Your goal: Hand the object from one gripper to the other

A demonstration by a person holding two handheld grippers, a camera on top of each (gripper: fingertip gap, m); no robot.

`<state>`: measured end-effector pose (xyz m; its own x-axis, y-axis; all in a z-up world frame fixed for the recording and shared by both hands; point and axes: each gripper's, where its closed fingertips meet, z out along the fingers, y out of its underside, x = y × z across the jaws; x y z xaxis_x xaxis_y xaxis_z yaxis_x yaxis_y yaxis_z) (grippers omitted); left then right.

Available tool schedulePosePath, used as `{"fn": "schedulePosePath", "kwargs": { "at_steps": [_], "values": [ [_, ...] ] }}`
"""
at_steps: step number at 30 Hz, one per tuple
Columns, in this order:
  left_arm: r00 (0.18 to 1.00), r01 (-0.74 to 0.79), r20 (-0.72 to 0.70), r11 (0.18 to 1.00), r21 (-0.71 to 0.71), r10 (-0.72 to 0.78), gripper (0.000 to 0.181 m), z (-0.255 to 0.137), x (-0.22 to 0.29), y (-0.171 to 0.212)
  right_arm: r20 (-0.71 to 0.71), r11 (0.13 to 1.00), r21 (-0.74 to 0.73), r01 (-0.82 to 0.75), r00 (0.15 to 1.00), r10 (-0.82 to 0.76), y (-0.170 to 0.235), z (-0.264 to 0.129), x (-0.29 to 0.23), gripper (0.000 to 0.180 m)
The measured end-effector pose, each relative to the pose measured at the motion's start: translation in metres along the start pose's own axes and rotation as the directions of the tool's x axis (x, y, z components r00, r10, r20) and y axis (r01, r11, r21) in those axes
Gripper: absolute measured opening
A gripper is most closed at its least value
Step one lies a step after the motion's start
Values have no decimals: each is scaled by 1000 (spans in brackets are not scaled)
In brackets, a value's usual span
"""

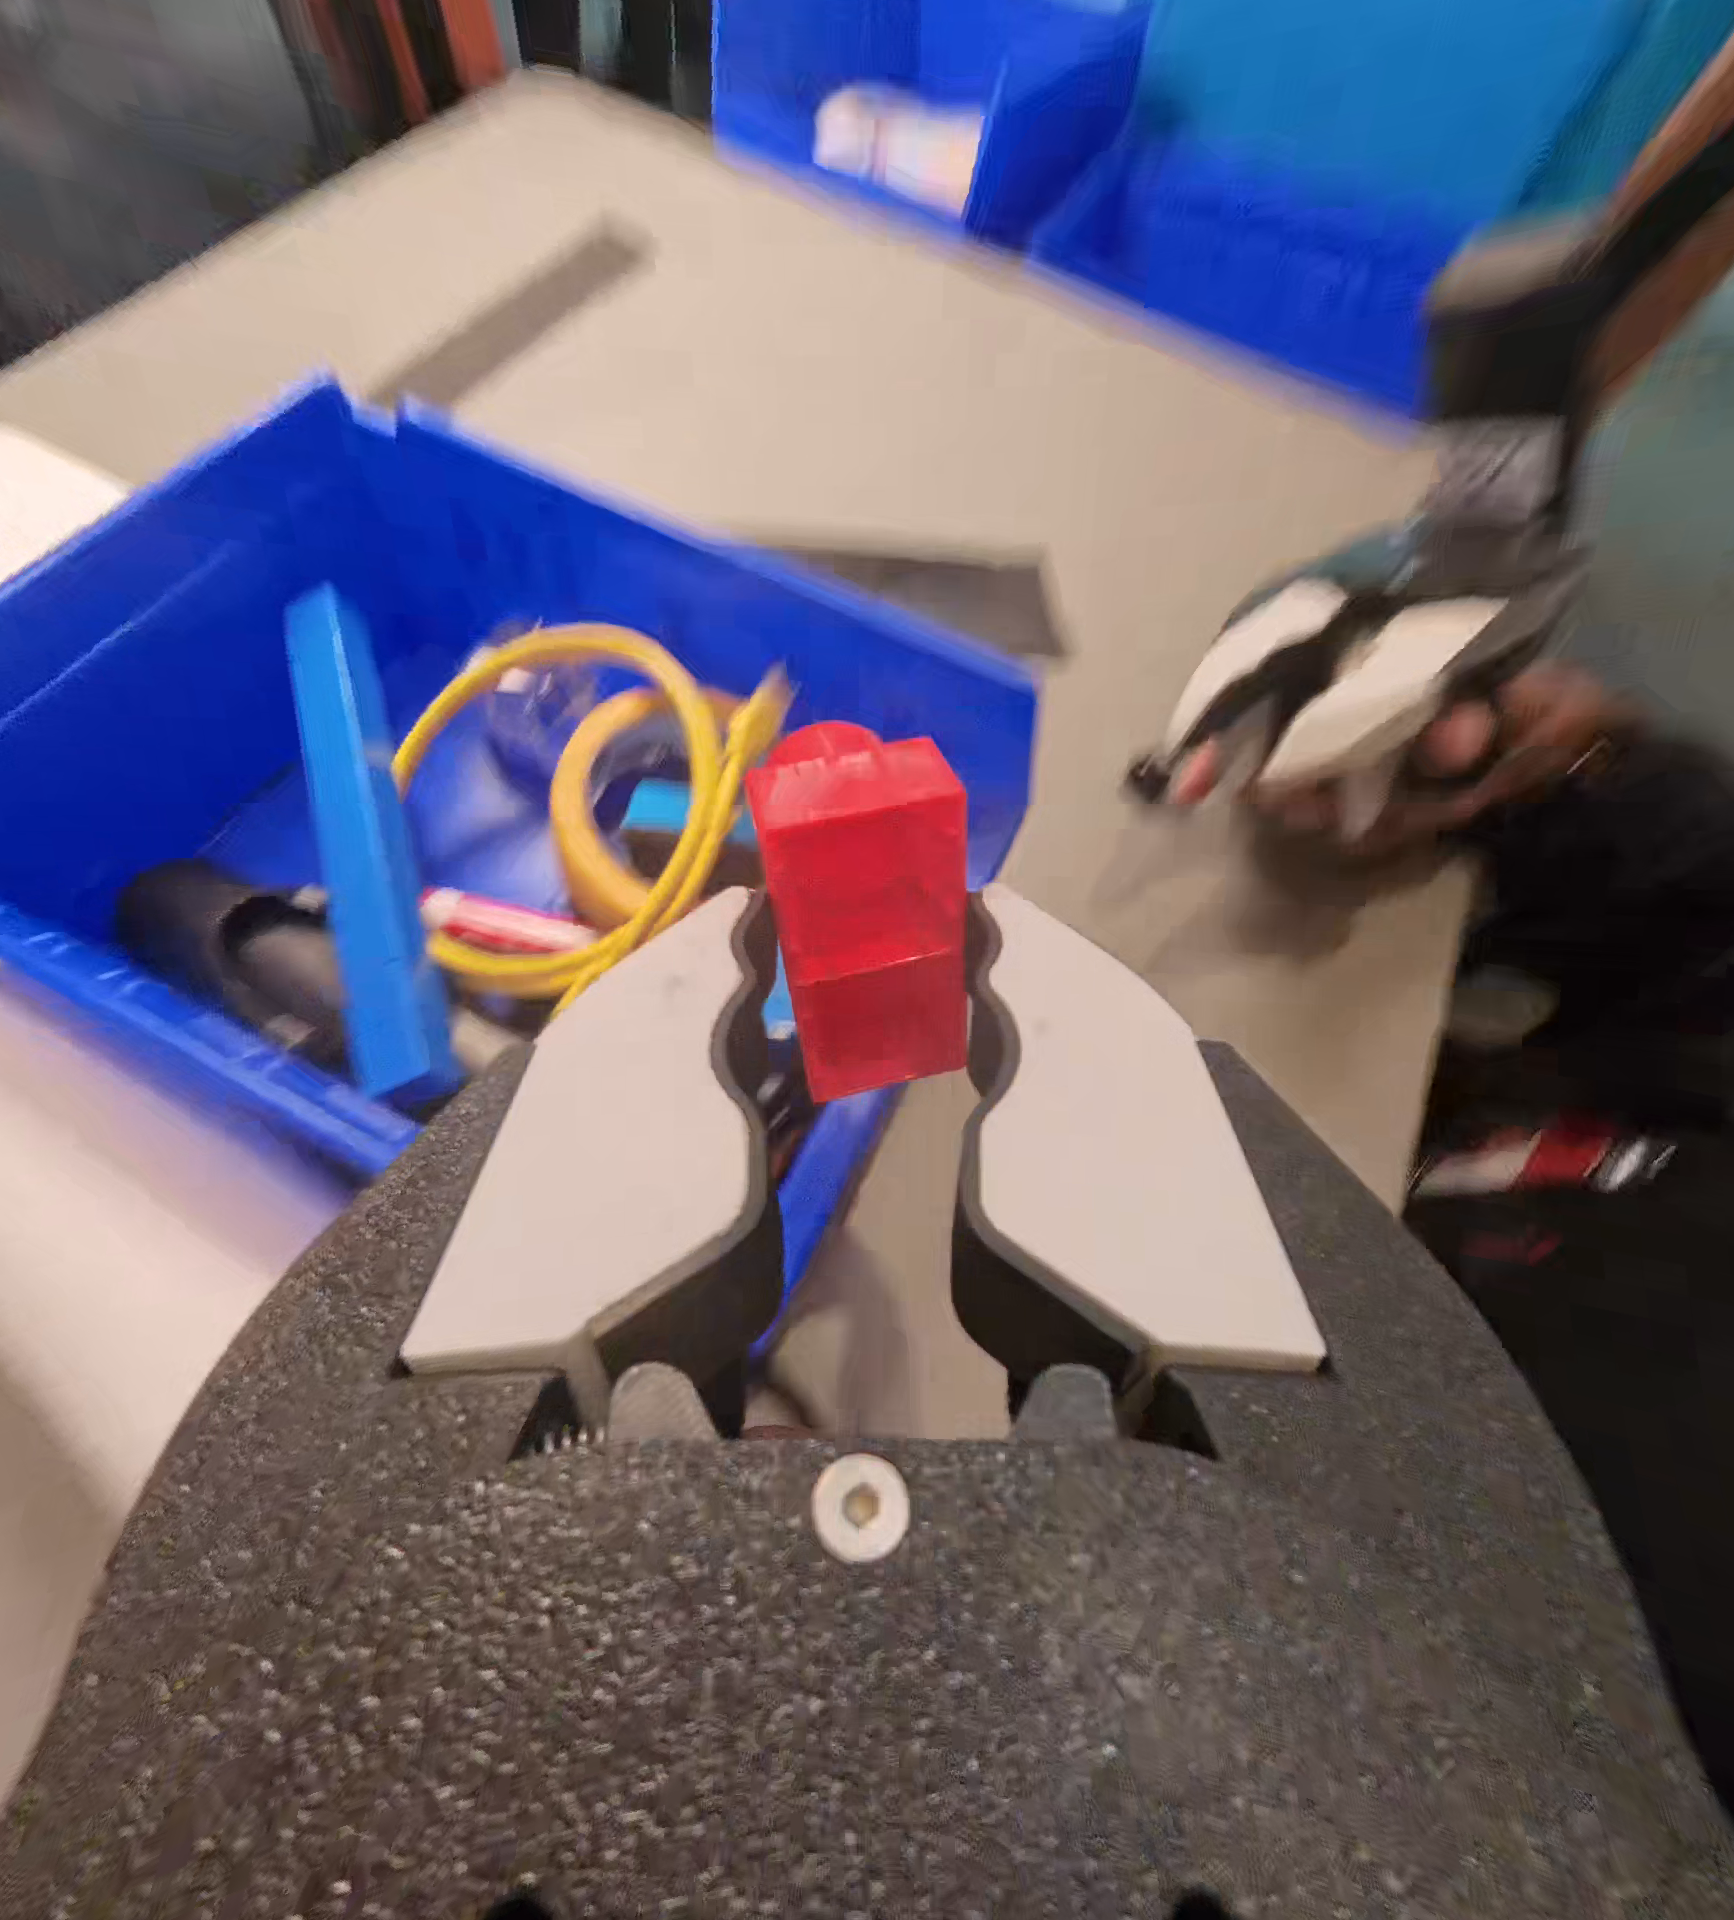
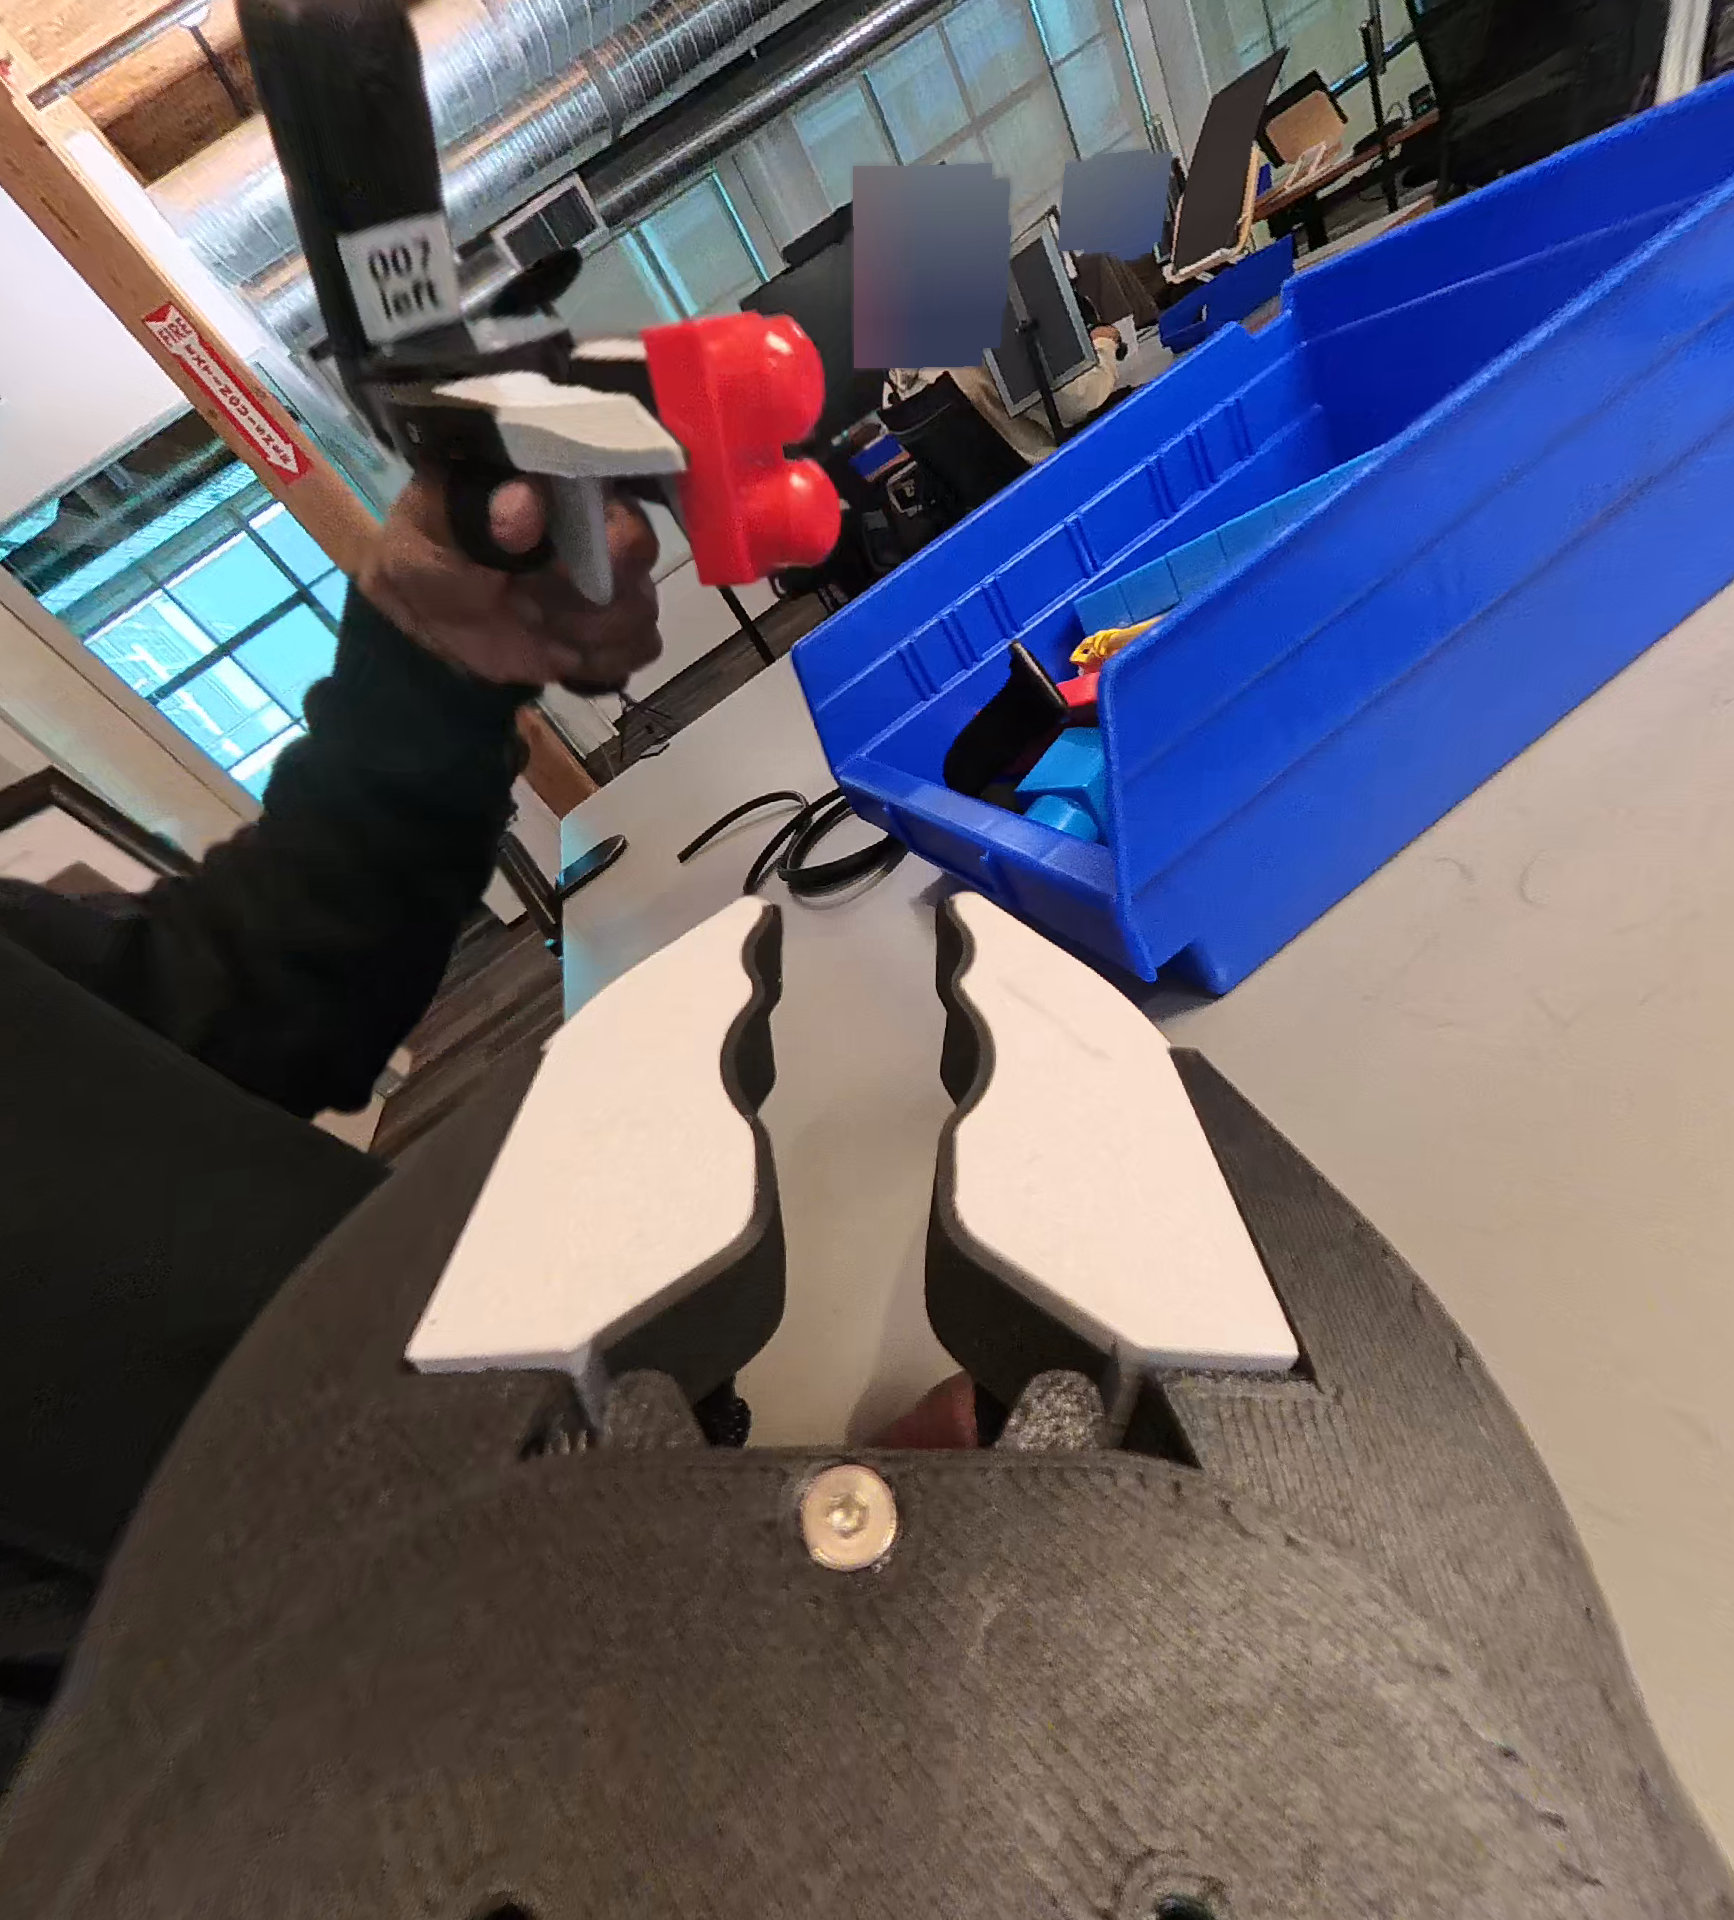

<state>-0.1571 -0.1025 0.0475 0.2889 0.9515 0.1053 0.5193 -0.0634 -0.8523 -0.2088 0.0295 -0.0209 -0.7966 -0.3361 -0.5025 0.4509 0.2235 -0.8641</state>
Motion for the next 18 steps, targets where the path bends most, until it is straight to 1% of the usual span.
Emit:
{"fn": "schedulePosePath", "kwargs": {
  "at_steps": [1,2,4,5,7,9,11,12,13,15,17,18],
  "values": [
    [998,62,-34,989,137,-58,35,-3,10,-7,9,1000,0,15,1000,-15,0,1,-3,28],
    [990,126,-95,960,251,-105,36,-5,21,-10,15,999,1,35,999,-35,0,2,-6,29],
    [965,240,-204,861,449,-163,35,-8,41,-13,33,997,19,78,996,-78,-1,5,-14,30],
    [950,293,-254,801,522,-182,35,-9,50,-12,47,995,36,95,994,-97,-2,7,-19,31],
    [914,390,-351,685,615,-206,35,-7,66,-7,54,985,72,157,985,-161,-4,13,-32,33],
    [867,491,-432,560,667,-246,35,-3,75,-1,28,959,121,255,965,-260,-7,20,-44,38],
    [803,594,-528,436,676,-276,35,1,82,7,-24,923,171,345,938,-346,-10,26,-53,43],
    [778,627,-564,388,675,-277,35,3,85,11,-60,904,193,383,924,-378,-13,28,-55,46],
    [768,640,-579,356,680,-275,35,5,88,15,-94,883,209,421,907,-410,-15,29,-57,49],
    [780,626,-561,347,699,-277,35,10,91,24,-154,837,220,500,865,-477,-18,30,-60,54],
    [792,611,-569,302,732,-223,35,-1,97,24,-181,797,202,569,821,-541,-15,31,-64,59],
    [804,594,-551,311,742,-222,35,-2,99,25,-186,778,197,596,802,-568,-13,31,-68,61]
  ]
}}
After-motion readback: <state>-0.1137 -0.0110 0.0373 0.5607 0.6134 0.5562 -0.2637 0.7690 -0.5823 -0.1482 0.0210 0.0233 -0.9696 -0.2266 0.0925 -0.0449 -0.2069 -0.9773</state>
